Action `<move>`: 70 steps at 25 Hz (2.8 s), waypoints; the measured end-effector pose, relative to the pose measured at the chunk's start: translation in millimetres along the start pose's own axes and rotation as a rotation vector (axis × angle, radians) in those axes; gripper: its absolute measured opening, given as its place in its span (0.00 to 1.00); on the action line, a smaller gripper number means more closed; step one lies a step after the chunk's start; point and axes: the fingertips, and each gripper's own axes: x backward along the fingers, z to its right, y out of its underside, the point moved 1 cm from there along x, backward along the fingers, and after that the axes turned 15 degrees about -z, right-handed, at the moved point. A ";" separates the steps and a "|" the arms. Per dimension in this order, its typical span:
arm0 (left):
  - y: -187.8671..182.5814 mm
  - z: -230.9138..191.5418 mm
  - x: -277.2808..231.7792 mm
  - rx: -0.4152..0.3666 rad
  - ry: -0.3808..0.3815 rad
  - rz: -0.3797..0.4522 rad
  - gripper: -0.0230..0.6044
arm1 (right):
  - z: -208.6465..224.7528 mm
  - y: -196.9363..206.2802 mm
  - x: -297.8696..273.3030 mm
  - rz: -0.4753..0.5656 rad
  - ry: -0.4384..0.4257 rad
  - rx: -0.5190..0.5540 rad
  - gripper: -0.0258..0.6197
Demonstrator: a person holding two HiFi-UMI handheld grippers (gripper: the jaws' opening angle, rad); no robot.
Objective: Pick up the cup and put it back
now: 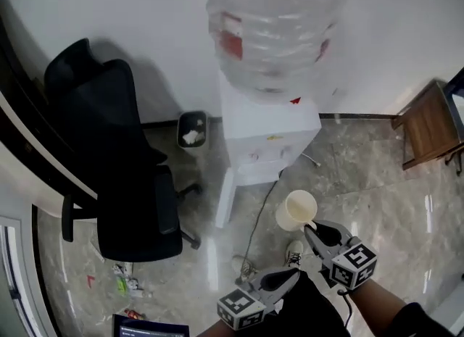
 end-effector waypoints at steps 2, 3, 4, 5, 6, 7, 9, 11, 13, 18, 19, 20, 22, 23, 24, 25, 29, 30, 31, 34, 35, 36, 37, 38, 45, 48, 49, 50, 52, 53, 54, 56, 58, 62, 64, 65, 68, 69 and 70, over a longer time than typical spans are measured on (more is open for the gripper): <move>-6.6 24.8 13.8 -0.005 0.016 0.032 0.04 | -16.3 -13.6 38.6 0.053 0.009 -0.022 0.12; -9.9 34.2 19.2 -0.017 0.010 0.045 0.04 | -22.1 -19.1 56.1 0.079 0.012 -0.027 0.12; -15.2 41.5 23.2 -0.035 -0.001 0.052 0.04 | -26.1 -24.5 71.3 0.107 0.015 -0.032 0.12; -21.8 47.3 25.6 -0.058 -0.016 0.055 0.04 | -29.0 -29.6 84.5 0.136 0.020 -0.037 0.12; -27.4 53.4 27.3 -0.080 -0.033 0.058 0.04 | -32.0 -32.3 97.0 0.162 0.023 -0.042 0.12; -31.2 60.2 28.5 -0.099 -0.051 0.065 0.04 | -35.0 -32.3 109.5 0.181 0.026 -0.041 0.12; -37.1 73.4 29.8 -0.131 -0.088 0.088 0.04 | -38.4 -28.7 131.7 0.208 0.029 -0.015 0.12; -38.8 82.5 31.6 -0.144 -0.138 0.109 0.04 | -40.1 -23.9 151.7 0.232 0.025 0.011 0.12; -36.2 93.4 29.6 -0.142 -0.181 0.123 0.04 | -40.7 -17.1 175.7 0.271 0.009 0.008 0.12; -26.3 149.5 0.2 -0.129 -0.206 0.179 0.04 | -42.5 19.2 243.4 0.313 -0.018 0.045 0.12; -25.0 163.3 -7.2 -0.132 -0.209 0.189 0.04 | -42.6 27.7 256.3 0.315 -0.026 0.049 0.12; -23.2 176.2 -14.6 -0.136 -0.208 0.200 0.04 | -42.5 36.1 268.3 0.317 -0.035 0.052 0.12; -16.5 197.5 -29.2 -0.138 -0.198 0.222 0.04 | -41.4 53.5 289.5 0.321 -0.050 0.057 0.12; -12.4 207.2 -35.6 -0.139 -0.200 0.226 0.04 | -40.2 62.4 298.4 0.321 -0.056 0.058 0.12; -8.3 215.8 -41.0 -0.144 -0.209 0.228 0.04 | -38.5 70.8 305.8 0.319 -0.061 0.060 0.12; -4.3 223.1 -45.3 -0.152 -0.219 0.229 0.04 | -36.8 78.4 311.7 0.316 -0.064 0.061 0.12; 3.4 245.9 -47.0 -0.181 -0.243 0.246 0.04 | -34.3 99.8 328.6 0.305 -0.070 0.049 0.12; 3.0 249.2 -45.7 -0.190 -0.238 0.260 0.04 | -34.6 101.8 332.3 0.310 -0.069 0.047 0.12; 2.2 251.8 -44.0 -0.195 -0.237 0.269 0.04 | -35.6 102.9 335.2 0.315 -0.069 0.047 0.12; -0.1 257.7 -37.7 -0.199 -0.250 0.267 0.04 | -44.3 103.9 337.5 0.331 -0.067 0.053 0.12; 0.2 259.3 -35.1 -0.199 -0.254 0.260 0.04 | -48.7 103.8 337.4 0.334 -0.067 0.055 0.12; 0.4 261.0 -32.5 -0.201 -0.256 0.253 0.04 | -53.2 103.2 337.3 0.336 -0.065 0.056 0.12; 0.9 262.6 -29.6 -0.208 -0.252 0.247 0.04 | -57.7 101.8 337.1 0.339 -0.064 0.056 0.12; 1.5 263.8 -26.2 -0.218 -0.244 0.243 0.04 | -62.3 99.7 336.8 0.343 -0.061 0.056 0.12; 4.6 256.1 5.4 -0.232 -0.249 0.261 0.04 | -92.6 78.3 327.5 0.374 -0.039 0.064 0.12; 8.6 250.7 14.1 -0.225 -0.238 0.264 0.04 | -104.8 67.5 324.0 0.390 -0.029 0.070 0.12; 10.3 248.7 16.8 -0.219 -0.236 0.261 0.04 | -107.9 65.9 320.8 0.390 -0.029 0.063 0.12; 11.5 246.4 19.4 -0.214 -0.234 0.256 0.04 | -110.5 65.7 316.5 0.384 -0.031 0.051 0.12; 13.4 241.9 24.2 -0.204 -0.232 0.248 0.04 | -115.3 68.1 306.6 0.365 -0.035 0.032 0.12; 14.6 239.9 26.4 -0.200 -0.230 0.247 0.04 | -117.9 70.9 301.7 0.354 -0.035 0.029 0.12; 15.9 238.0 28.4 -0.197 -0.228 0.247 0.04 | -120.6 74.3 297.0 0.342 -0.037 0.030 0.12; 17.8 235.8 30.9 -0.198 -0.222 0.250 0.04 | -125.1 79.8 288.7 0.321 -0.044 0.037 0.12; 19.6 237.2 30.7 -0.210 -0.210 0.244 0.04 | -127.6 81.9 284.8 0.311 -0.048 0.040 0.12; 19.1 242.5 27.1 -0.236 -0.192 0.226 0.04 | -129.0 81.0 284.6 0.313 -0.048 0.045 0.12; 17.2 244.3 27.3 -0.242 -0.190 0.229 0.04 | -129.1 81.5 284.3 0.313 -0.050 0.045 0.12; 16.4 244.8 27.4 -0.245 -0.189 0.230 0.04 | -128.6 81.3 284.3 0.314 -0.050 0.045 0.12; 16.1 244.4 26.9 -0.244 -0.195 0.229 0.04 | -125.9 80.0 285.2 0.323 -0.048 0.040 0.12; 15.8 244.1 26.4 -0.246 -0.200 0.227 0.04 | -125.0 79.6 285.5 0.325 -0.048 0.038 0.12; 15.1 244.3 25.8 -0.252 -0.204 0.224 0.04 | -124.2 79.4 285.7 0.325 -0.048 0.036 0.12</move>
